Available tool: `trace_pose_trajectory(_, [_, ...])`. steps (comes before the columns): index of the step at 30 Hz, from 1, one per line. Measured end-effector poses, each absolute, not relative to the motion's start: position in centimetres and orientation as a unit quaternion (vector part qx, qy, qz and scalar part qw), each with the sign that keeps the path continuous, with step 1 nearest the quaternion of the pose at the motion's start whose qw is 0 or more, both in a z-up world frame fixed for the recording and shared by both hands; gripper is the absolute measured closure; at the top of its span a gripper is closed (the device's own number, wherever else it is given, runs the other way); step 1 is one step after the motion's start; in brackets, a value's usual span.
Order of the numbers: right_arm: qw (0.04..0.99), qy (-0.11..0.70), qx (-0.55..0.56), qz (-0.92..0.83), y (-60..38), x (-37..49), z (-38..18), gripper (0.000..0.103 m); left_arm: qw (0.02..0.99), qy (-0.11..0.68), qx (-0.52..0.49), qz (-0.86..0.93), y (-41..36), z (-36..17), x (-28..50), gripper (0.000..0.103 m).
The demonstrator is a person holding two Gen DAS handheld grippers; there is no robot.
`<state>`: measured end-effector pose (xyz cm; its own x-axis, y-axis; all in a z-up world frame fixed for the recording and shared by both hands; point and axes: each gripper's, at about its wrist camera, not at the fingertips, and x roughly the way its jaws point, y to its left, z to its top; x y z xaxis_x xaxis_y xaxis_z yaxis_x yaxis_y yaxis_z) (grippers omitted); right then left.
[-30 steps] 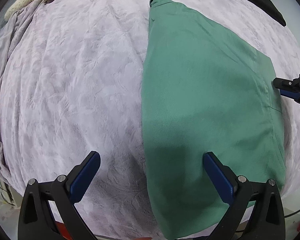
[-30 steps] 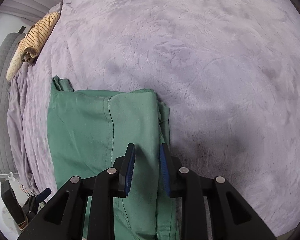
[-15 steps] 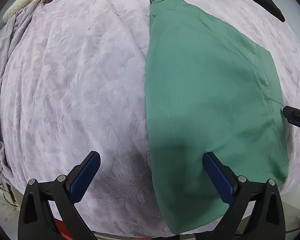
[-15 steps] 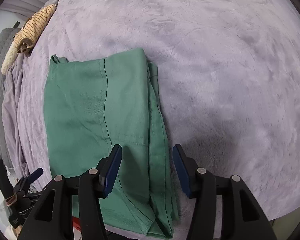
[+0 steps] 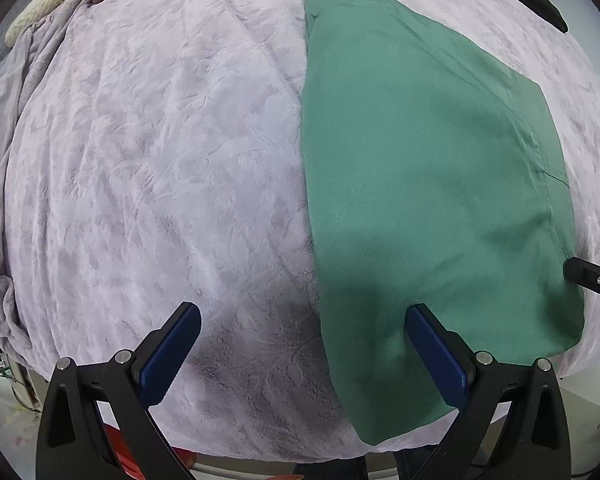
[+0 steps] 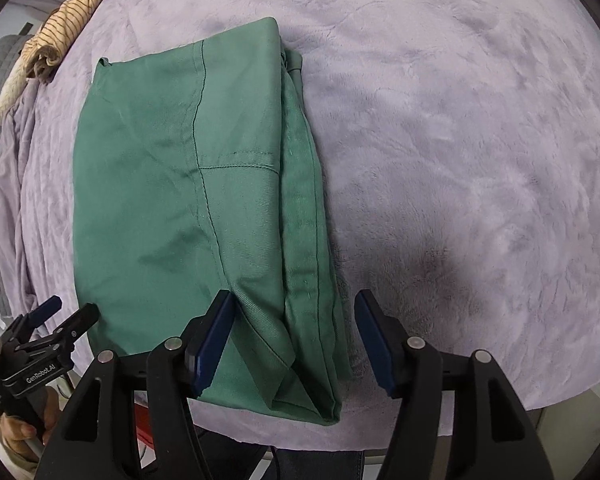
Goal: Fold large clothes
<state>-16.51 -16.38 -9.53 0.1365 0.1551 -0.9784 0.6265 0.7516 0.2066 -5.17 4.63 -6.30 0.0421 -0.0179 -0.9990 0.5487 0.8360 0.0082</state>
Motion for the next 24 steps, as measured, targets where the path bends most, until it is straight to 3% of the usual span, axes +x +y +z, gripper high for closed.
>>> trace_pose_trajectory(12, [0.712, 0.612, 0.292, -0.182, -14.9, -15.9, -6.2, 0.022, 0.712, 0.639, 0.205, -0.205, 5.1, -3.6, -4.5, 0.000])
trace_pose_trajectory(14, [0.718, 0.608, 0.279, -0.192, -14.5, -15.1, -5.4, 0.016, 0.716, 0.634, 0.204, -0.207, 5.1, -2.9, -4.3, 0.000])
trace_pose_trajectory(24, [0.740, 0.586, 0.242, -0.223, -13.0, -13.8, -2.0, 0.014, 0.729, 0.614, 0.205, -0.222, 3.4, -0.1, -4.1, 0.000])
